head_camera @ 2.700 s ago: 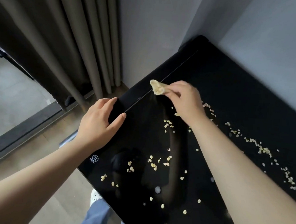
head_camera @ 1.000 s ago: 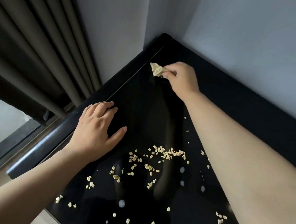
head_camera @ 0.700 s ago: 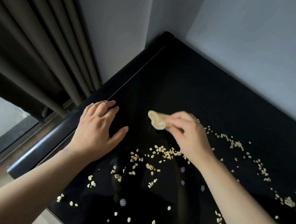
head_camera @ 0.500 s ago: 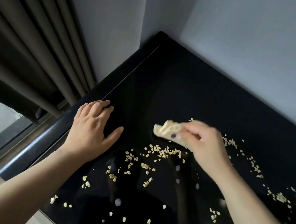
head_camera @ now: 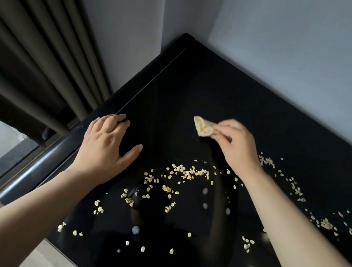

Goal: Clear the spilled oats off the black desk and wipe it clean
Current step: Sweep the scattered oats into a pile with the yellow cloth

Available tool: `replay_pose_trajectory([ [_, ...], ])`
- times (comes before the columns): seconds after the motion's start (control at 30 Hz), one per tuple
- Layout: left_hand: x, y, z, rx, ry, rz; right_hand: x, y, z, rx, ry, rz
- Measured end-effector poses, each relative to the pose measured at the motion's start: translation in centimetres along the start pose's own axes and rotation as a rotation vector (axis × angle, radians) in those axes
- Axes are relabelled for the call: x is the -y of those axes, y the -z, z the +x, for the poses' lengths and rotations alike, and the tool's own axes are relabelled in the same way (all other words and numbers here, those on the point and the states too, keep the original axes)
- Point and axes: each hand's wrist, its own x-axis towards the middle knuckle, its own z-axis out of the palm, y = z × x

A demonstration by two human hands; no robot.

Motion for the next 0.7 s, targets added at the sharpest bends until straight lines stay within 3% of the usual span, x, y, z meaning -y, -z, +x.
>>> replay_pose_trajectory([
  [0.2, 0.3, -0.2, 0.3, 0.010, 0.011, 0.003, 2.1, 1.1, -7.4, 0.107, -0.069, 0.140],
  [0.43, -0.1, 1.0, -0.3, 0.077, 0.027, -0.192, 7.5, 2.8, -5.6, -0.128, -0.170, 0.287],
  [0.7, 3.7, 5.0, -6.0, 0.073, 0.088, -0.203, 15.5, -1.5, -9.3, -0.126, -0.445, 0.516],
])
